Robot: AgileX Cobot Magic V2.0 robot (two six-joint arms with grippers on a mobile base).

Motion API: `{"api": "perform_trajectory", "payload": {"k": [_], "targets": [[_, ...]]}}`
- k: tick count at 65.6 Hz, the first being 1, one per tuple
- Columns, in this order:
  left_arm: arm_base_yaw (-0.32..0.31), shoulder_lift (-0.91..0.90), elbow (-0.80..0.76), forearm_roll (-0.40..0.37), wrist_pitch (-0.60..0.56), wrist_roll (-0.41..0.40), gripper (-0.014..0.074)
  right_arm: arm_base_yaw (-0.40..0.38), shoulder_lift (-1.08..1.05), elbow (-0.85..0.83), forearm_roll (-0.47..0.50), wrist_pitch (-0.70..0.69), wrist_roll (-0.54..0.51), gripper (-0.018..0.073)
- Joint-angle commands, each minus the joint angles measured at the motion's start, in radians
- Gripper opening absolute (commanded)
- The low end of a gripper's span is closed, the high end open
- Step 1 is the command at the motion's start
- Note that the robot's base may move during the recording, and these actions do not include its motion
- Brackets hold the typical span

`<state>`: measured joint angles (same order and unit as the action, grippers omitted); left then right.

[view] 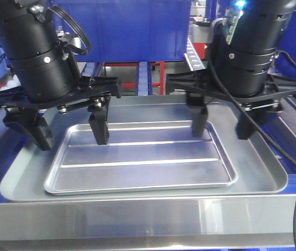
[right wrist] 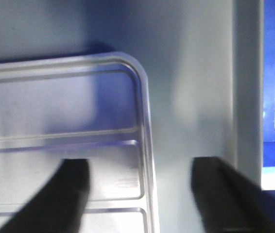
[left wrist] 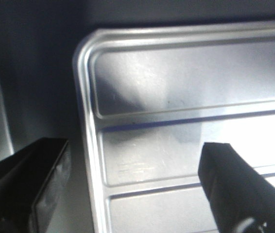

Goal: Grab silver tray and stack on right shelf

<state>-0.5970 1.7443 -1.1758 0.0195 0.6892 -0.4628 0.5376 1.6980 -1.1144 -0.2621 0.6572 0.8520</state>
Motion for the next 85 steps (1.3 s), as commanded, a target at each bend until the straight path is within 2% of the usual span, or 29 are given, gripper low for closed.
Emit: {"api": "perform_trajectory", "payload": {"k": [1, 6, 7, 9, 16, 18, 23, 34, 44, 54, 72, 80, 85], "targets": [[0.004, -0.043, -0.051, 0.01, -0.027, -0.01, 0.0388, 0.001, -0.046, -0.052, -0.011, 0.031, 0.0, 0.0596], [0.012, -0.043, -0.094, 0.002, 0.014, -0.01, 0.0271, 0.001, -0.051, -0.093, -0.011, 0.127, -0.004, 0.0503], [0.012, -0.043, -0.105, 0.005, 0.021, -0.01, 0.0205, 0.001, -0.052, -0.11, -0.012, 0.153, -0.004, 0.0449], [0.012, -0.043, -0.112, 0.016, 0.021, -0.01, 0.0135, 0.001, -0.052, -0.123, -0.019, 0.168, -0.004, 0.0364], [0.012, -0.043, -0.117, 0.037, -0.009, -0.01, -0.0061, 0.0, -0.052, -0.13, -0.05, 0.132, -0.004, 0.0082], [0.012, -0.043, -0.117, 0.037, -0.012, -0.01, -0.0094, 0.0, -0.052, -0.13, -0.053, 0.118, -0.004, 0.0032], [0.015, -0.043, -0.124, 0.053, -0.02, -0.01, -0.009, 0.0, -0.052, -0.134, -0.066, 0.065, -0.004, 0.0075], [0.036, -0.055, -0.151, 0.054, 0.055, -0.01, -0.0091, 0.005, -0.068, -0.159, -0.063, 0.037, -0.005, 0.0052], [0.035, -0.117, -0.137, 0.073, 0.038, -0.01, -0.0091, 0.007, -0.121, -0.155, -0.062, 0.026, -0.08, 0.0052], [0.013, -0.227, -0.046, 0.077, -0.103, -0.01, -0.0091, 0.017, -0.23, -0.087, -0.062, -0.065, -0.183, 0.0052], [-0.011, -0.444, 0.228, 0.082, -0.426, -0.01, -0.009, 0.036, -0.508, 0.227, -0.069, -0.515, -0.184, 0.0052], [-0.011, -0.568, 0.375, 0.141, -0.627, -0.01, -0.009, 0.036, -0.642, 0.367, -0.121, -0.7, -0.184, 0.0052], [-0.011, -0.657, 0.462, 0.181, -0.701, -0.01, -0.009, 0.036, -0.722, 0.448, -0.177, -0.766, -0.184, 0.0052]]}}
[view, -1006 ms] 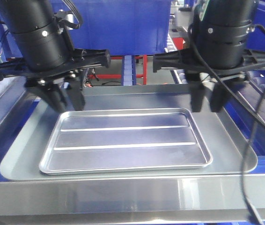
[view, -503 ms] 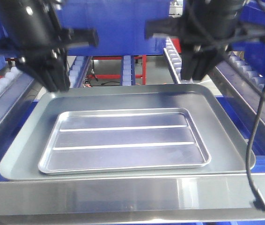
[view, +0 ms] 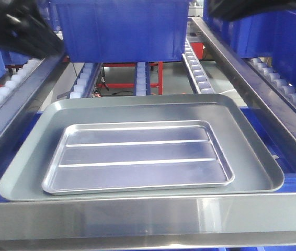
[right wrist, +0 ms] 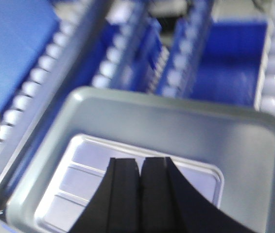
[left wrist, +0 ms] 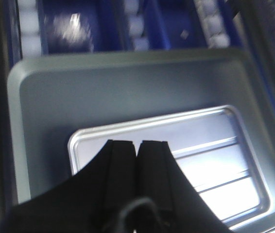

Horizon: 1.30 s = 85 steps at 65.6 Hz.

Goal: Grab silver tray and stack on right shelf

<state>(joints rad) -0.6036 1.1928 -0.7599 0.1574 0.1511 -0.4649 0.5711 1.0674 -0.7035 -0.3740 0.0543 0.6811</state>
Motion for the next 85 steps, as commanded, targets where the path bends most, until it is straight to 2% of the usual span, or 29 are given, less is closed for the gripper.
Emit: {"api": "perform_trajectory", "payload": {"k": [1, 10, 24, 38, 46, 85], "targets": [[-0.005, -0.129, 0.061, 0.049, -0.169, -0.008, -0.009, 0.002, -0.115, 0.056, -0.083, -0.172, -0.013, 0.0052], [-0.005, -0.322, 0.202, 0.076, -0.178, -0.008, -0.0091, 0.002, -0.3, 0.177, -0.181, -0.173, -0.013, 0.0052], [-0.005, -0.684, 0.354, 0.076, -0.17, -0.008, -0.0091, 0.002, -0.615, 0.296, -0.187, -0.155, -0.013, 0.0052], [-0.005, -0.932, 0.405, 0.076, -0.151, -0.008, -0.0091, 0.002, -0.763, 0.309, -0.187, -0.149, -0.013, 0.0052], [-0.005, -0.977, 0.405, 0.076, -0.151, -0.008, -0.0091, 0.001, -0.765, 0.309, -0.187, -0.149, -0.013, 0.0052], [-0.005, -0.977, 0.405, 0.076, -0.151, -0.008, -0.0091, 0.0, -0.775, 0.339, -0.187, -0.116, -0.013, 0.0052]]}}
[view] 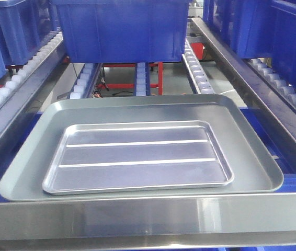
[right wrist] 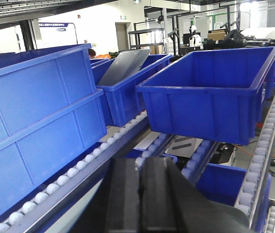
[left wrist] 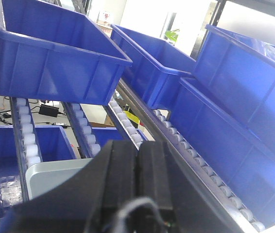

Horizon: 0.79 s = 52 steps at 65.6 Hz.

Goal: Grab silver tray and stack on right shelf

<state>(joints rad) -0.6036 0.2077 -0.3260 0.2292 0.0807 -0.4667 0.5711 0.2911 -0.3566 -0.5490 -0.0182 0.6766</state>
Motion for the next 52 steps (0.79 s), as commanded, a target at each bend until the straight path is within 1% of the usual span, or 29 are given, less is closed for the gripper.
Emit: {"api": "perform_trajectory", "payload": {"k": [1, 4, 6, 8, 10, 13, 17, 20, 22, 25, 30, 36, 42, 47, 52], "targets": [[-0.005, 0.009, -0.029, 0.004, -0.081, -0.006, -0.0091, -0.001, -0.001, 0.0, -0.009, -0.042, -0.01, 0.0052], [-0.005, 0.009, -0.029, 0.004, -0.081, -0.006, -0.0091, -0.012, -0.008, 0.025, 0.013, -0.036, -0.031, 0.0052], [-0.005, 0.009, -0.029, 0.004, -0.081, -0.006, -0.0091, -0.024, -0.013, 0.041, 0.047, -0.033, -0.069, 0.0052], [-0.005, 0.009, -0.029, 0.004, -0.081, -0.006, -0.0091, -0.042, -0.021, 0.057, 0.099, -0.03, -0.132, 0.0052], [-0.005, 0.009, -0.029, 0.004, -0.081, -0.006, -0.0091, -0.066, -0.025, 0.074, 0.144, -0.032, -0.221, 0.0052], [-0.005, 0.009, -0.029, 0.004, -0.081, -0.006, -0.0091, -0.113, -0.033, 0.1, 0.226, -0.043, -0.387, 0.0052], [-0.005, 0.009, -0.029, 0.004, -0.081, -0.006, -0.0091, -0.188, -0.037, 0.142, 0.379, -0.087, -0.585, 0.0052], [-0.005, 0.009, -0.029, 0.004, -0.081, -0.006, -0.0091, -0.238, -0.037, 0.171, 0.471, -0.14, -0.656, 0.0052], [-0.005, 0.009, -0.029, 0.004, -0.081, -0.006, -0.0091, -0.279, -0.037, 0.198, 0.524, -0.175, -0.67, 0.0052], [-0.005, 0.009, -0.029, 0.004, -0.081, -0.006, -0.0091, -0.332, -0.044, 0.233, 0.549, -0.211, -0.67, 0.0052], [-0.005, 0.009, -0.029, 0.004, -0.081, -0.006, -0.0091, -0.405, -0.077, 0.281, 0.549, -0.233, -0.669, 0.0052], [-0.005, 0.009, -0.029, 0.004, -0.081, -0.006, -0.0091, -0.466, -0.156, 0.324, 0.544, -0.22, -0.669, 0.0052], [-0.005, 0.009, -0.029, 0.004, -0.081, -0.006, -0.0091, -0.508, -0.249, 0.357, 0.544, -0.202, -0.669, 0.0052], [-0.005, 0.009, -0.029, 0.004, -0.081, -0.006, -0.0091, -0.514, -0.324, 0.387, 0.544, -0.192, -0.668, 0.0052], [-0.005, 0.011, -0.029, 0.004, -0.086, -0.006, -0.0091, -0.514, -0.316, 0.386, 0.543, -0.16, -0.663, 0.0052]]}}
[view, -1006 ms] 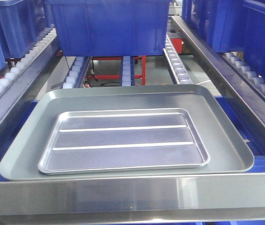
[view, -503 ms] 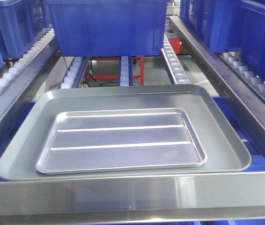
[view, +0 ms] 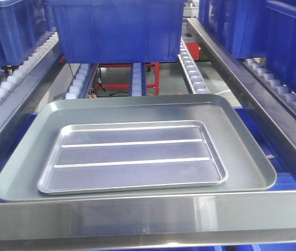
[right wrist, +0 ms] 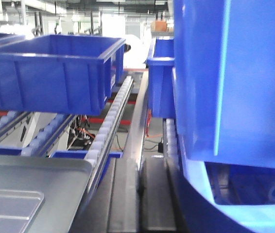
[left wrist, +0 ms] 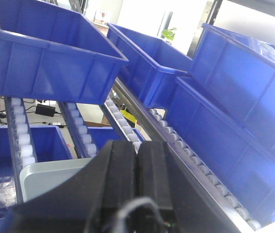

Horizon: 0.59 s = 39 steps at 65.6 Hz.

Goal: Grab silver tray and stack on right shelf

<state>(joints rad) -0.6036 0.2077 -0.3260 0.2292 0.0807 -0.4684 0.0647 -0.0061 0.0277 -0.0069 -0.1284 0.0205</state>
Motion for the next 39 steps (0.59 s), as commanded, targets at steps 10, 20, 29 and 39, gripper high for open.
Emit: {"api": "perform_trajectory", "payload": {"k": [10, 20, 29, 39], "targets": [[-0.005, 0.011, -0.029, 0.004, -0.081, -0.005, -0.0091, -0.008, -0.023, 0.002, -0.023, -0.039, -0.006, 0.0052], [-0.005, 0.011, -0.029, 0.004, -0.081, -0.005, -0.0091, -0.008, -0.023, 0.002, -0.037, 0.002, -0.005, 0.0052], [-0.005, 0.011, -0.029, 0.004, -0.081, -0.005, -0.0091, -0.008, -0.023, 0.002, -0.037, 0.045, 0.02, 0.0052], [-0.005, 0.011, -0.029, 0.004, -0.081, -0.005, -0.0091, -0.008, -0.023, 0.002, -0.037, 0.045, 0.02, 0.0052]]}}
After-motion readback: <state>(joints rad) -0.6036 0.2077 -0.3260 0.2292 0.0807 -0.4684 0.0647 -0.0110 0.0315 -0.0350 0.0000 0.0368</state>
